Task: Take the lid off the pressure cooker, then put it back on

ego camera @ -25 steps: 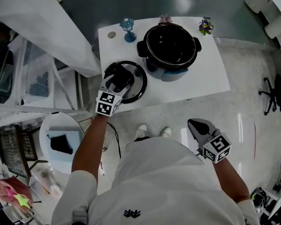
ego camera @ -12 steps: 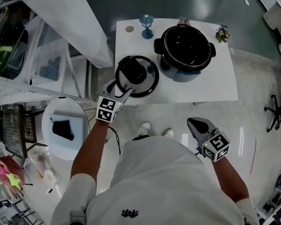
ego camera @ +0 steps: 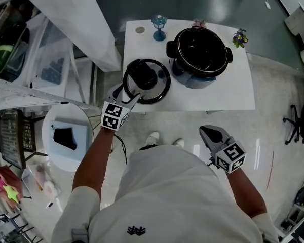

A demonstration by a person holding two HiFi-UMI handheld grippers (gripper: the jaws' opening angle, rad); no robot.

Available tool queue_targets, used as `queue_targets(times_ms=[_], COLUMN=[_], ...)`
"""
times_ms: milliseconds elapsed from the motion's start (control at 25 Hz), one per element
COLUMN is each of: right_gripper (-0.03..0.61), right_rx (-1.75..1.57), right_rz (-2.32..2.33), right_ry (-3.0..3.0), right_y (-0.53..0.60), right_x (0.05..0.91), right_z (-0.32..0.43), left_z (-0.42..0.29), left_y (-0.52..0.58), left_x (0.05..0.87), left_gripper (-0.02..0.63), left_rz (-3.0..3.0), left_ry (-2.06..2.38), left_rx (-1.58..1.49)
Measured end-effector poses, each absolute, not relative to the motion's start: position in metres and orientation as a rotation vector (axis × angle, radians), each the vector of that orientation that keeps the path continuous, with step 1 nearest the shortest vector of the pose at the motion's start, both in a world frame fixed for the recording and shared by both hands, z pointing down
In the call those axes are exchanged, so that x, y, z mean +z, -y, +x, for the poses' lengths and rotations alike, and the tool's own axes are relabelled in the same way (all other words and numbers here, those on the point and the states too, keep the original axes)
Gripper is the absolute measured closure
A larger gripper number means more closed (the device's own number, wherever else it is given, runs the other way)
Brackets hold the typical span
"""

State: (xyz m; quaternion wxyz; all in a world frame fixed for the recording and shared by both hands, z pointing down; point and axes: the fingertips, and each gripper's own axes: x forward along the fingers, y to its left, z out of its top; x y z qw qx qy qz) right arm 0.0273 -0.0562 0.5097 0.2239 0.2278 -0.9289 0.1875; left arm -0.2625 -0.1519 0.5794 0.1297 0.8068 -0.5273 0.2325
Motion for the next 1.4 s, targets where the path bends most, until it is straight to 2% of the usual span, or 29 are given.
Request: queue_targets(times_ms=[1400], right_gripper=[0.566], right_rx=[0.61], right_rz=[0.928], right_ry=[2.411], right_y=[0.042], right_x=[0.519], right_z=[0.067], left_z=[-0.212], left_y=[0.24], left_x=[0.65], left_gripper=[0.264], left_rz=[2.433], left_ry=[1.27], left_rx=[0.831])
